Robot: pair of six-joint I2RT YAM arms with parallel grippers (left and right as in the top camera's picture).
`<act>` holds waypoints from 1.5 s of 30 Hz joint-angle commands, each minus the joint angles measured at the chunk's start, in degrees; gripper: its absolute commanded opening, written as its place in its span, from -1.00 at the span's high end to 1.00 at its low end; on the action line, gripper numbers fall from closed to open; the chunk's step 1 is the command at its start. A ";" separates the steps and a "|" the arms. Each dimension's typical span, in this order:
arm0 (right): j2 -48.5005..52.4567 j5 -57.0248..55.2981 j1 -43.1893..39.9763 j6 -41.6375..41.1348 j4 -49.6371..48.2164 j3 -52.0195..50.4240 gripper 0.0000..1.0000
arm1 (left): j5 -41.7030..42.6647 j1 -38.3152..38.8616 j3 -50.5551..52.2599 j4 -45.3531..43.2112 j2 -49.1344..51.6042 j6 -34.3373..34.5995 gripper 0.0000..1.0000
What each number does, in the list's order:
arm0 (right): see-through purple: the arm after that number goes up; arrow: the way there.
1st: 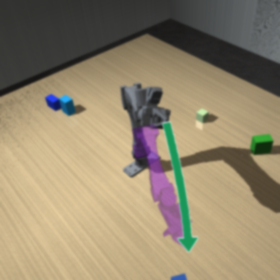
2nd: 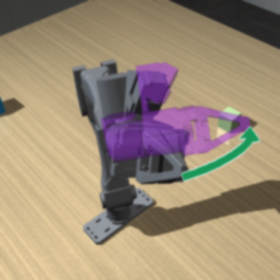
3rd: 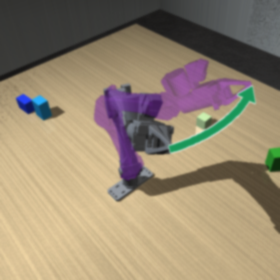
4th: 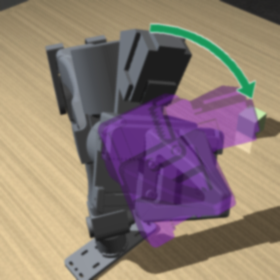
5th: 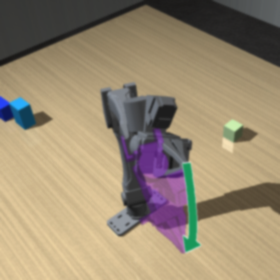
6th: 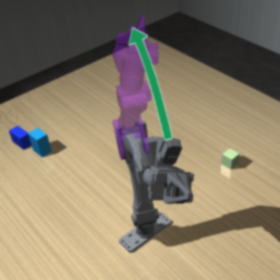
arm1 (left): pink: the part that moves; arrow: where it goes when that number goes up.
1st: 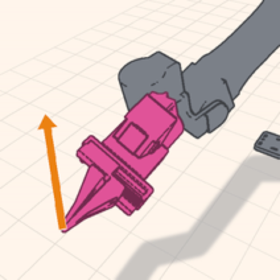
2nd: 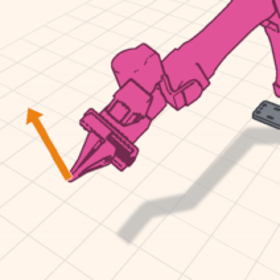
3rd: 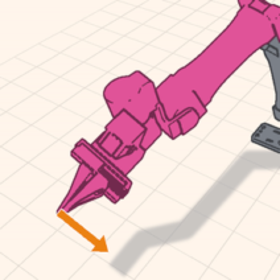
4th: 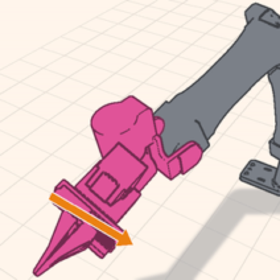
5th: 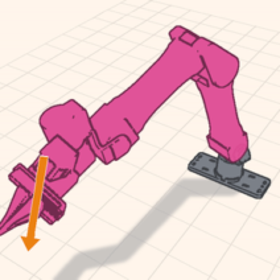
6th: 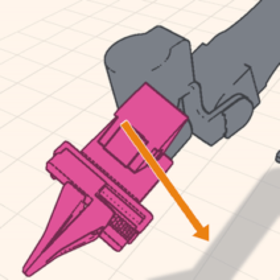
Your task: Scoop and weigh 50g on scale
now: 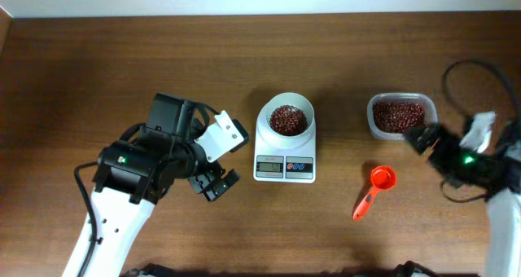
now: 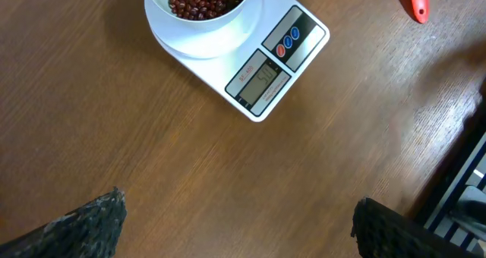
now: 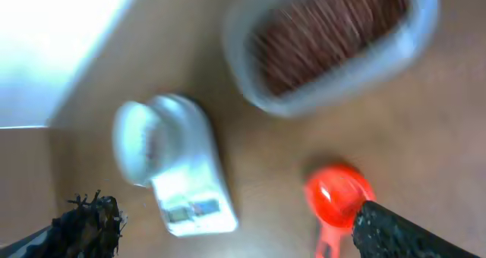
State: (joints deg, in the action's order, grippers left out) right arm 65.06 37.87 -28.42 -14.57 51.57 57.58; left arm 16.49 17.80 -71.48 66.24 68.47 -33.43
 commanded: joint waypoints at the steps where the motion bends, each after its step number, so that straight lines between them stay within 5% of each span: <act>1: -8.57 7.08 -0.15 0.57 0.31 7.63 -0.98 | 0.22 -0.35 -0.52 -0.09 -0.22 -0.90 -0.98; 6: -19.54 8.02 -0.15 0.59 0.31 8.63 -0.98 | 0.22 -0.35 -0.52 -0.09 -0.22 -0.90 -0.98; 13: -19.96 6.62 1.38 0.63 0.59 8.61 -0.98 | 0.22 -0.35 -0.52 -0.09 -0.22 -0.90 -0.98; 18: -26.62 -19.63 18.64 0.61 0.00 8.57 -0.98 | 0.22 -0.35 -0.52 -0.09 -0.22 -0.90 -0.98; 21: -32.44 -24.48 23.10 0.61 0.07 7.23 -0.98 | 0.22 -0.35 -0.52 -0.09 -0.22 -0.90 -0.98; 35: -64.35 -30.10 30.32 0.61 -23.06 -25.92 -0.98 | 0.22 -0.35 -0.52 -0.09 -0.22 -0.90 -0.98; 45: -64.85 -33.75 30.60 0.63 -43.58 -44.30 -0.98 | 0.22 -0.35 -0.52 -0.09 -0.22 -0.90 -0.98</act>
State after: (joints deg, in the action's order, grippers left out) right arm 0.80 6.63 1.83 -14.35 10.20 16.25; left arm 16.51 17.80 -71.48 66.24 68.47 -33.45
